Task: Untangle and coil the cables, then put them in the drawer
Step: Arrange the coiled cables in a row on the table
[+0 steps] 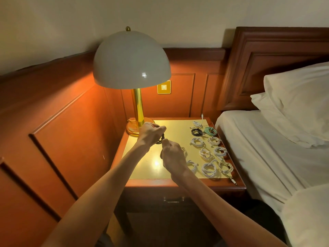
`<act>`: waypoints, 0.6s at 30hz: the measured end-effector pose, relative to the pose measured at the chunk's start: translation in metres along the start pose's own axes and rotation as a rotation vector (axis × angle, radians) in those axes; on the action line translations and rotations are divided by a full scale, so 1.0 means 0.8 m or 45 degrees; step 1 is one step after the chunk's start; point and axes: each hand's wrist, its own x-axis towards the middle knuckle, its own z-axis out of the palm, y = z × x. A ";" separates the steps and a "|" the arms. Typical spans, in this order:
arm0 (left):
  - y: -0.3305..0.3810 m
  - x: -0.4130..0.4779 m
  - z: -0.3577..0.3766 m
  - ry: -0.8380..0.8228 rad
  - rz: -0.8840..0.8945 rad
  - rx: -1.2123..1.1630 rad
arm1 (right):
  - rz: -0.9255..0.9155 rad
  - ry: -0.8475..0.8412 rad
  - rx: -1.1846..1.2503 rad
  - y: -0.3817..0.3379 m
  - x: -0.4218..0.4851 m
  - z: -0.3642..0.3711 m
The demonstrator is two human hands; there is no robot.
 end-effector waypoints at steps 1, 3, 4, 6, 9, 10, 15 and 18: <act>-0.001 0.000 0.001 0.005 0.011 -0.017 | -0.007 -0.021 -0.024 0.000 0.000 -0.002; 0.001 0.000 0.004 -0.021 0.019 -0.065 | -0.012 -0.027 -0.034 0.000 0.003 -0.007; 0.003 0.001 0.005 -0.044 0.012 -0.084 | -0.026 -0.006 -0.028 0.000 0.006 -0.008; 0.012 0.004 0.006 -0.088 -0.018 -0.091 | -0.090 0.069 -0.061 0.000 0.009 -0.009; 0.021 0.009 0.003 -0.137 -0.015 0.006 | -0.182 0.070 -0.172 0.002 0.013 -0.014; 0.021 0.012 0.000 -0.140 -0.003 0.035 | -0.186 0.030 -0.192 0.003 0.016 -0.016; 0.014 0.022 -0.003 -0.090 0.041 0.085 | -0.051 -0.136 0.047 -0.004 0.016 -0.027; 0.011 0.022 0.005 -0.107 0.066 0.097 | 0.042 -0.154 0.141 0.002 0.010 -0.028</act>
